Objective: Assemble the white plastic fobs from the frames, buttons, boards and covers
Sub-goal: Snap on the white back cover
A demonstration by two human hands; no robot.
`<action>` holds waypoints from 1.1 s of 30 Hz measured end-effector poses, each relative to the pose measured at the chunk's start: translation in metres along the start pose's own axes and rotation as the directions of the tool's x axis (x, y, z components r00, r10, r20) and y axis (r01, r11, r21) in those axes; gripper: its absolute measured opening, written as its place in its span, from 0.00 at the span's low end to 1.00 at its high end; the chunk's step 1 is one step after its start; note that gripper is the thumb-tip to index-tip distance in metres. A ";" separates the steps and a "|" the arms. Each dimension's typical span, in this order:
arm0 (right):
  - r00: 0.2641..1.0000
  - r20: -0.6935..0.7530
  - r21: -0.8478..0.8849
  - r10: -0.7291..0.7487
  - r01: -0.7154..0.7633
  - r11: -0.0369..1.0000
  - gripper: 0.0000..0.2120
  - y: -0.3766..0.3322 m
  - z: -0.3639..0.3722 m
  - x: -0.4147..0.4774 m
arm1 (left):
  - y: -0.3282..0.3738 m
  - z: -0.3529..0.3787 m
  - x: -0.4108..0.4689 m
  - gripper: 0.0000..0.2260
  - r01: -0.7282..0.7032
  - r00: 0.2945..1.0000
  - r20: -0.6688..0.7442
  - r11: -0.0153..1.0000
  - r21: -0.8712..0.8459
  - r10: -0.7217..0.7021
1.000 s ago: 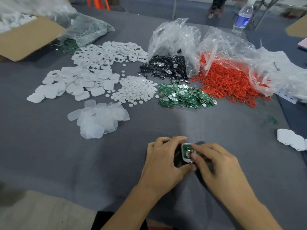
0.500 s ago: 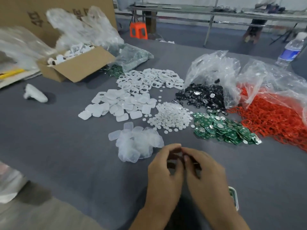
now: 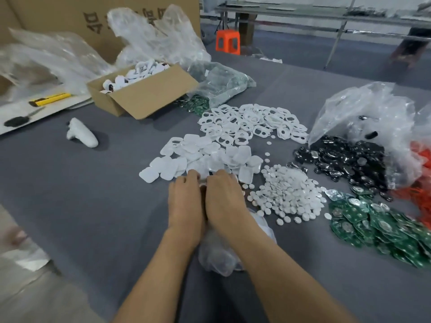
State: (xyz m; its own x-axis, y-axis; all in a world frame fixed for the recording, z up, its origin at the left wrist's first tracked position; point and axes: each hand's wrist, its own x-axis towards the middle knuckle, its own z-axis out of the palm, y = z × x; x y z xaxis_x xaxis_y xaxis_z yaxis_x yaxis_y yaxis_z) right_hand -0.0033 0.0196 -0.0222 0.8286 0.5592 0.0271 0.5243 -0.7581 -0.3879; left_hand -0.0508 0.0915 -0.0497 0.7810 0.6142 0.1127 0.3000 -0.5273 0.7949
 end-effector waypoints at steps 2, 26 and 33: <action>1.000 0.011 -0.022 -0.001 0.001 1.000 0.16 -0.002 0.009 0.009 | -0.015 0.003 0.009 0.04 -0.001 1.000 -0.024 0.998 0.065 0.003; 0.974 0.024 0.984 0.224 -0.063 0.165 0.08 0.049 -0.068 -0.146 | 0.052 -0.059 -0.091 0.12 0.348 0.878 0.469 0.552 -0.758 0.090; 0.903 -0.009 0.999 0.429 0.024 -0.030 0.12 0.083 -0.093 -0.246 | 0.095 -0.027 -0.173 0.07 0.583 0.704 0.669 0.346 -0.736 0.236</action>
State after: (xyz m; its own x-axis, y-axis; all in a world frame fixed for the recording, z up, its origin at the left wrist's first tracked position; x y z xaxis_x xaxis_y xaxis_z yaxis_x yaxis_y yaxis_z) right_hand -0.1450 -0.2121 0.0244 0.9750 0.1771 -0.1340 -0.1924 0.3717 -0.9082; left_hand -0.1725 -0.0490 0.0220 0.9877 -0.0848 -0.1315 0.1559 0.6073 0.7790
